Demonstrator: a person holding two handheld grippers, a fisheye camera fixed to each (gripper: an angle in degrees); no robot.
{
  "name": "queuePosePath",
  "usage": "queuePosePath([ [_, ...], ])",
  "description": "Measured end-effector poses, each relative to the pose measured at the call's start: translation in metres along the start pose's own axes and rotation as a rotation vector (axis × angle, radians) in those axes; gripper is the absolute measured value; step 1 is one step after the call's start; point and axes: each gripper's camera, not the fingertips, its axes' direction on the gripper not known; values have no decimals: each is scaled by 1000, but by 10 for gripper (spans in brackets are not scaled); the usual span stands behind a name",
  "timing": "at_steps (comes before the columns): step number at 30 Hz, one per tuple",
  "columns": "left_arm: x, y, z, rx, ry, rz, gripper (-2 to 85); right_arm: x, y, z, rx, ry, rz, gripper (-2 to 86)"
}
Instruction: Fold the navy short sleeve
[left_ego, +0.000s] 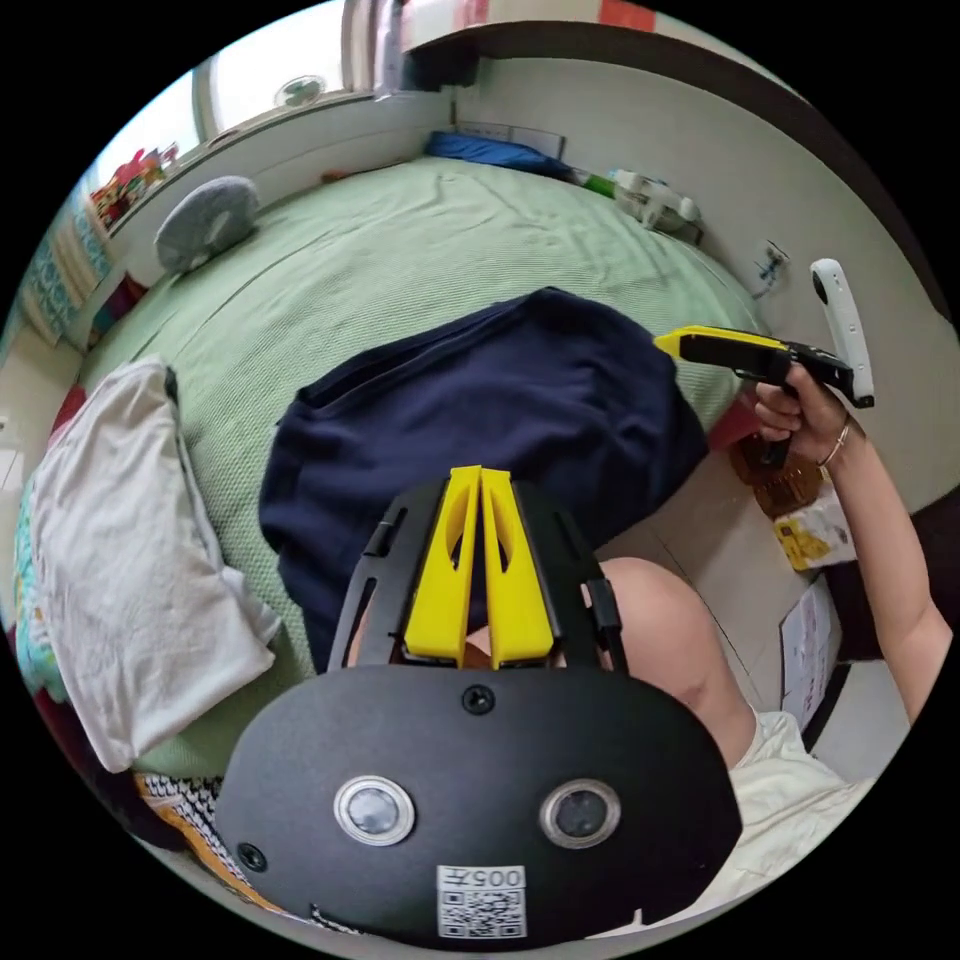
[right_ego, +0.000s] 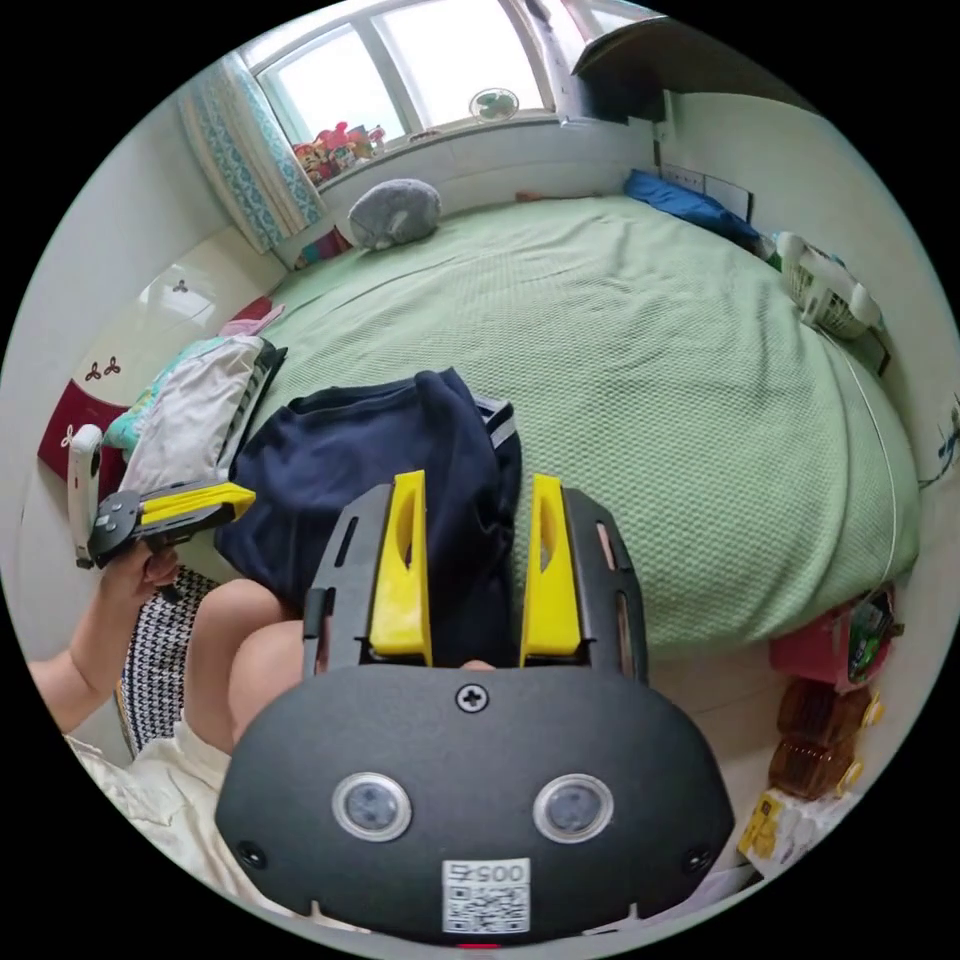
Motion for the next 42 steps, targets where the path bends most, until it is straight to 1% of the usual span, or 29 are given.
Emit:
queuePosePath([
  [5,-57,7,17,-34,-56,-130,-5,10,-33,39,-64,29,3,113],
  [7,-77,8,31,-52,-67,-180,-6,13,-40,59,-107,62,-12,88],
  [9,-86,9,40,-55,-88,-194,-6,15,-41,68,-118,44,-9,55],
  [10,-90,9,45,-61,-93,-201,-5,18,-42,69,-101,18,1,29],
  [13,-94,8,52,-51,-92,-184,-5,24,-48,64,-39,-31,-6,3],
  [16,-98,0,52,-42,-99,-170,-5,25,-72,57,-18,30,-42,-2],
  [20,-105,-19,46,-2,-78,-180,-4,30,-114,46,12,85,-20,0],
  [22,-107,-29,33,51,-106,-213,-4,38,-139,44,18,119,45,14],
  [25,-104,-32,15,90,-75,-247,-4,49,-157,48,-52,75,55,39],
  [27,-90,-30,4,113,-32,-193,-3,53,-157,37,-9,88,47,58],
  [30,-54,-22,-10,144,-10,-86,-2,63,-146,18,11,39,24,89],
  [35,-15,-14,-12,125,87,-19,-2,89,-103,16,-108,52,39,124],
  [38,-3,-9,-5,81,136,-14,-1,110,-70,22,-155,24,110,126],
  [42,9,2,-9,55,135,25,-1,136,-39,28,-122,-144,272,108],
])
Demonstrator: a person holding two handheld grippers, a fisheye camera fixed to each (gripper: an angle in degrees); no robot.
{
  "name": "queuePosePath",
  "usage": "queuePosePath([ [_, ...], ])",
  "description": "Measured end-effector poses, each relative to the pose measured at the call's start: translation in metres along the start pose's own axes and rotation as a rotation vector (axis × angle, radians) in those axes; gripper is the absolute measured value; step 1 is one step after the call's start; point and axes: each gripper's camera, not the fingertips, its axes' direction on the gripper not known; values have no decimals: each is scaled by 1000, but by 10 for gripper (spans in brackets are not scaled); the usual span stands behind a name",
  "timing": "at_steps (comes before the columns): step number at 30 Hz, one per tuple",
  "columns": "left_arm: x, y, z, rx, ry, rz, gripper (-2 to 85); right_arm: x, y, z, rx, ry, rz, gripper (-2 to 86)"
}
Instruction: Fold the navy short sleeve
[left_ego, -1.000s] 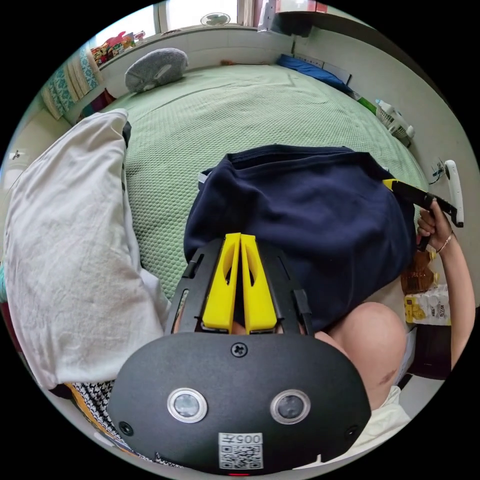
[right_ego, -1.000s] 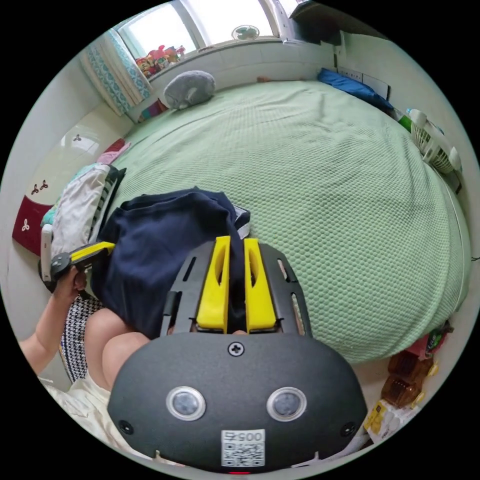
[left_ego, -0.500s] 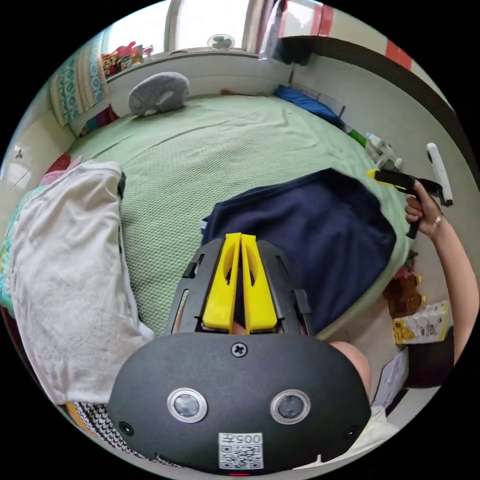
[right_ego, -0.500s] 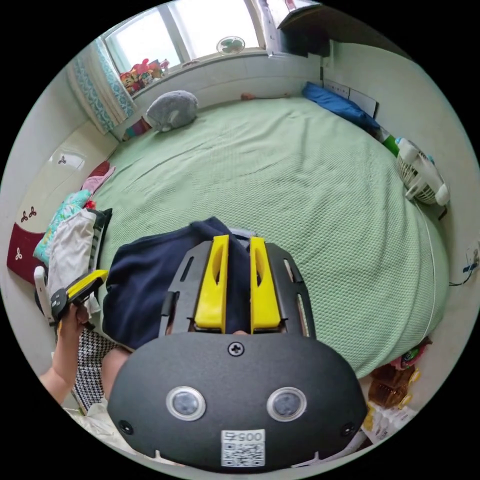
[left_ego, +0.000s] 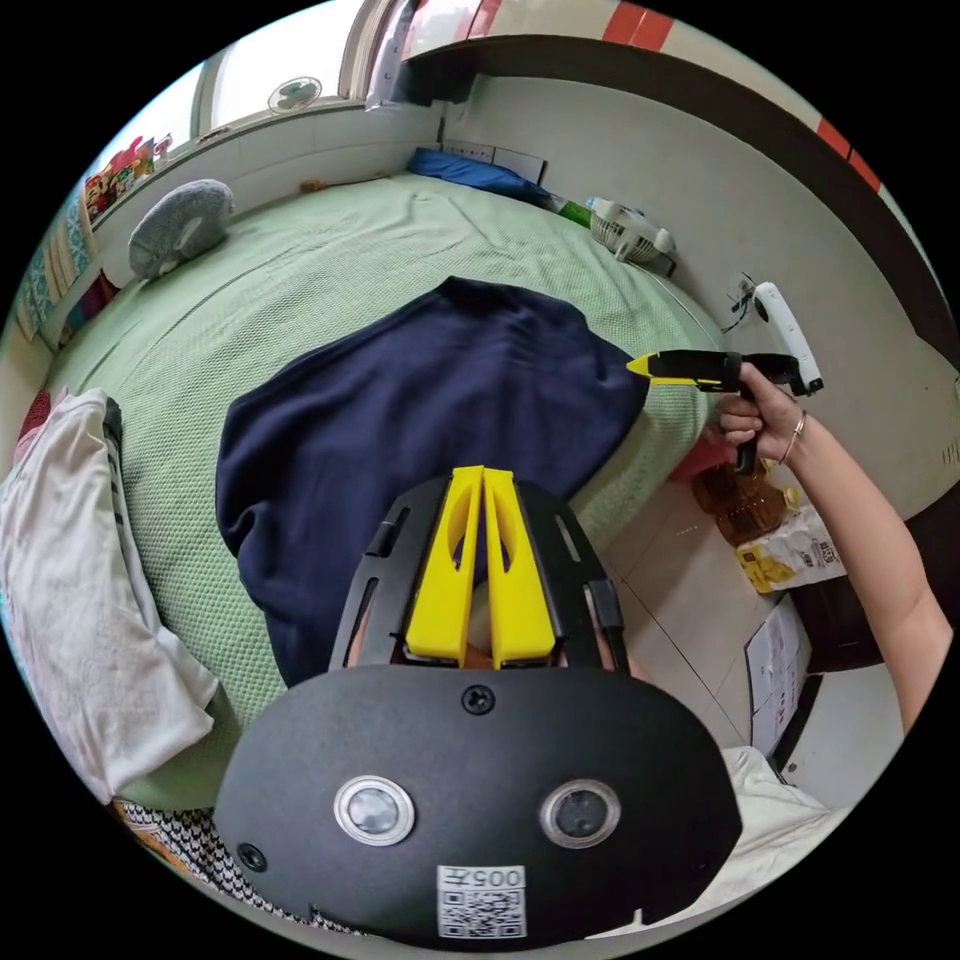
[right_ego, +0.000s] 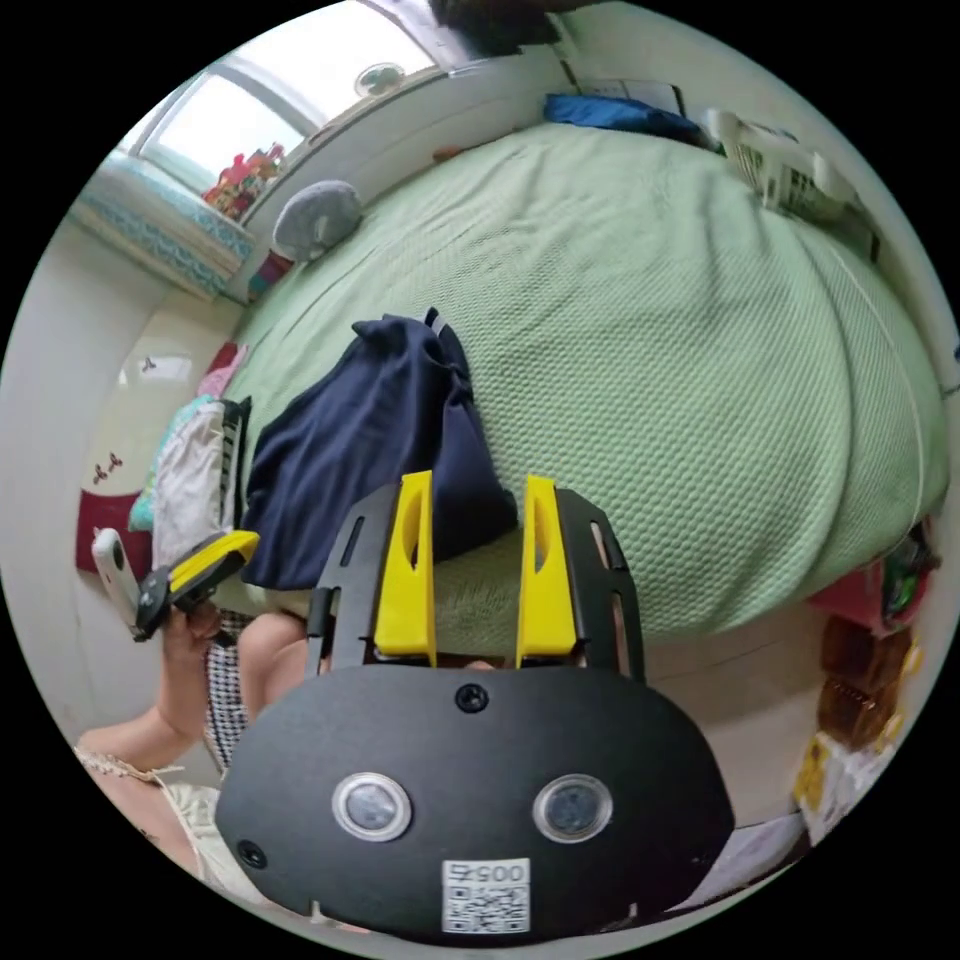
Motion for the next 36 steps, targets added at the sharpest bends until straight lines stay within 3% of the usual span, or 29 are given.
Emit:
queuePosePath([
  [3,1,8,-6,-21,-9,7,-1,6,1,10,-3,-57,57,97],
  [8,-11,27,-22,-19,-53,4,-1,-11,-1,31,-42,52,43,78],
  [12,-35,46,-32,-23,-85,-39,-2,-30,-1,29,-19,6,34,13],
  [17,-70,73,-45,-12,-74,-116,-2,-74,-1,18,26,67,-23,-1],
  [24,-119,123,-67,12,-43,-202,-1,-223,-6,12,97,244,-274,-3],
  [29,-154,159,-84,36,-27,-271,-1,-342,3,30,113,188,-436,-3],
  [36,-204,207,-98,51,-15,-369,-2,-489,70,125,-34,223,-745,12],
])
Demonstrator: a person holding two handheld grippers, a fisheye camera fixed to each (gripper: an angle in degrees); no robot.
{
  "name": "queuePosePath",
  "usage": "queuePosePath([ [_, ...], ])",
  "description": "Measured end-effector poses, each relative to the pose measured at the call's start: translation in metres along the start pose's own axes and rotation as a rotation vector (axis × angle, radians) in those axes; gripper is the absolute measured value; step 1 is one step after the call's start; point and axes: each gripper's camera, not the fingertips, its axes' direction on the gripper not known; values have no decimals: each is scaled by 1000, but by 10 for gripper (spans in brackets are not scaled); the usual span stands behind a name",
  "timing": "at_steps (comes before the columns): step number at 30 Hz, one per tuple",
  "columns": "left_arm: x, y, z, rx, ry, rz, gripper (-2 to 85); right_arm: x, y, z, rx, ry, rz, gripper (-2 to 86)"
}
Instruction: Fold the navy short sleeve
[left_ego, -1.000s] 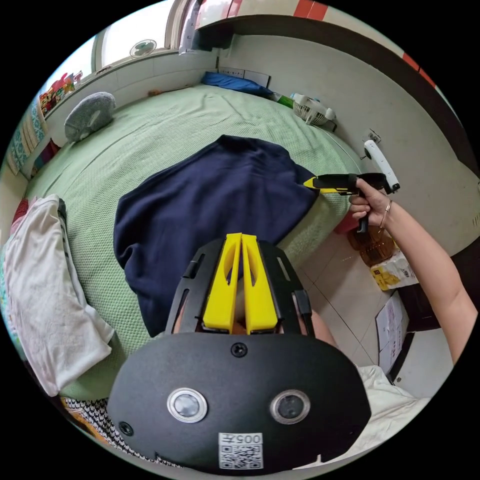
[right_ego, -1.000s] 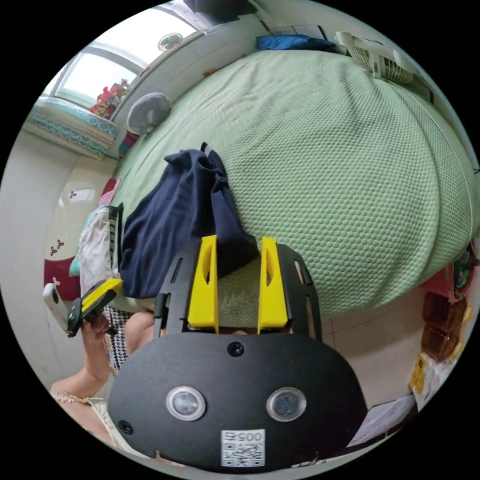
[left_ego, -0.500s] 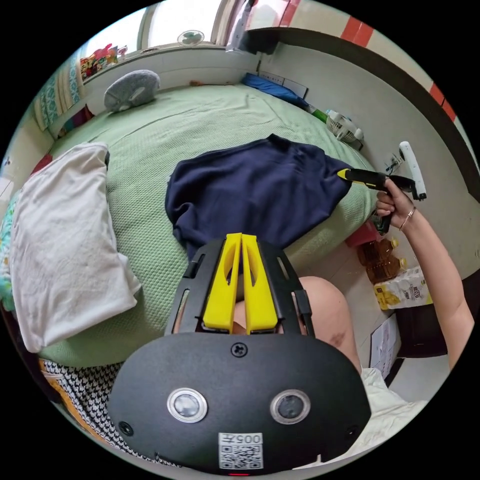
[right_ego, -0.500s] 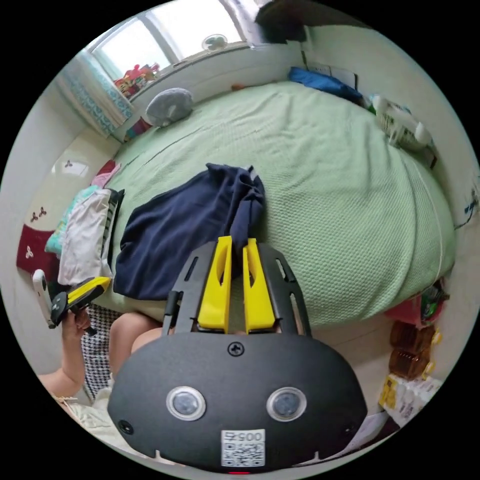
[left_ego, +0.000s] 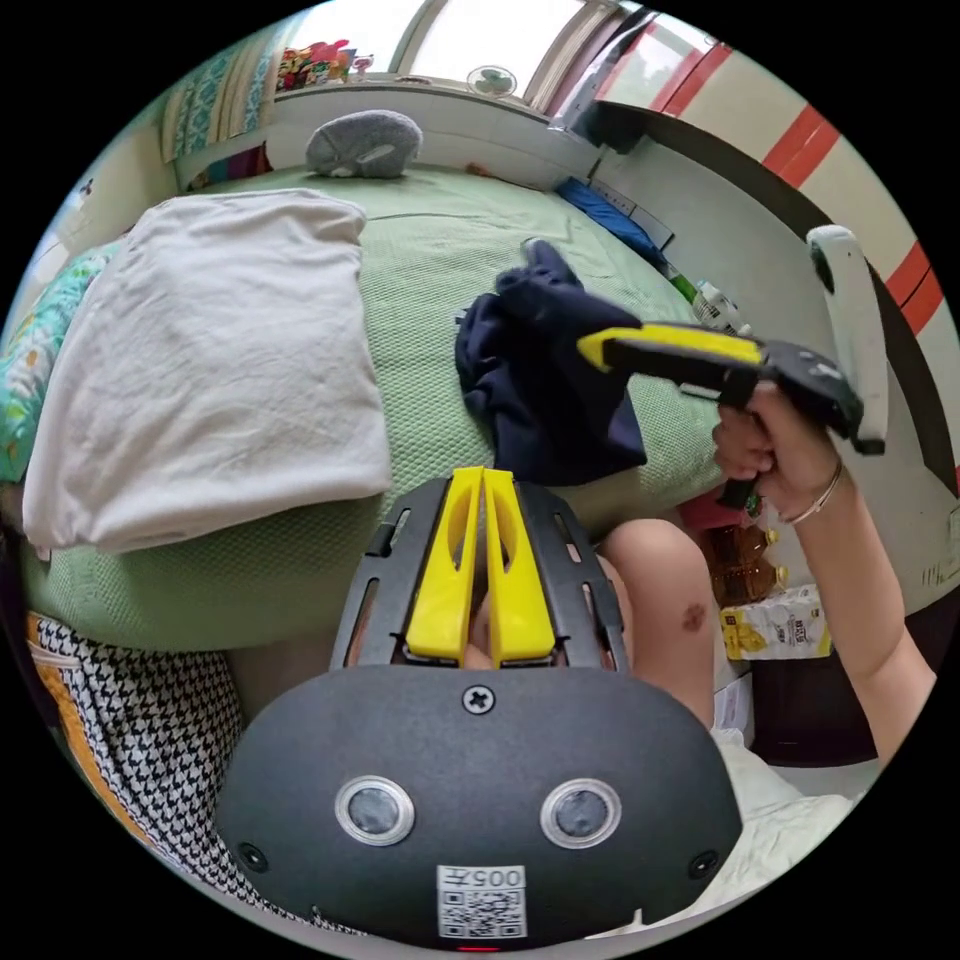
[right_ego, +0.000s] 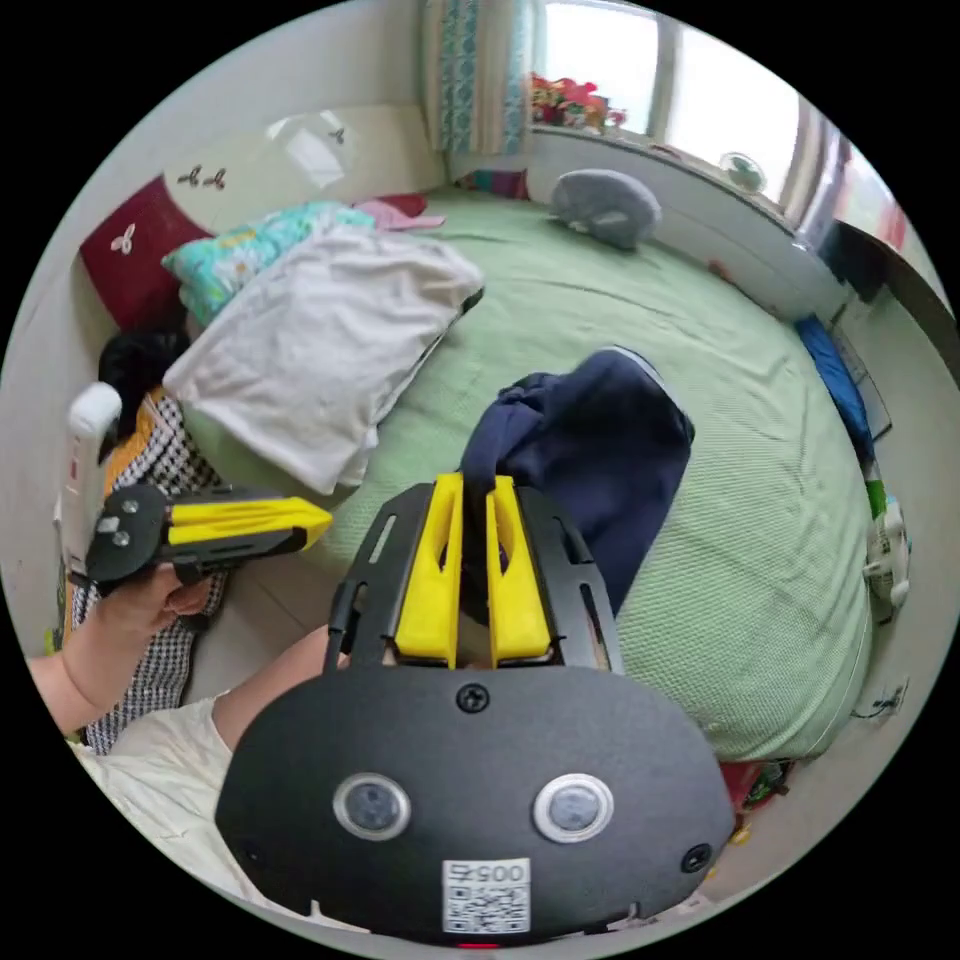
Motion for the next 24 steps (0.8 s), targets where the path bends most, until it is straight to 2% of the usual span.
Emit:
queuePosePath([
  [4,-17,7,7,-26,-8,2,-2,-28,-3,57,-155,-46,9,65],
  [9,-25,4,18,-13,12,12,1,-9,1,28,-74,-171,27,95],
  [14,-14,-19,36,17,62,35,19,22,10,10,-60,-111,41,87],
  [19,5,-54,55,77,68,46,91,67,24,22,-62,-18,179,100],
  [24,9,-80,103,-5,55,12,120,115,19,27,15,-33,295,139],
])
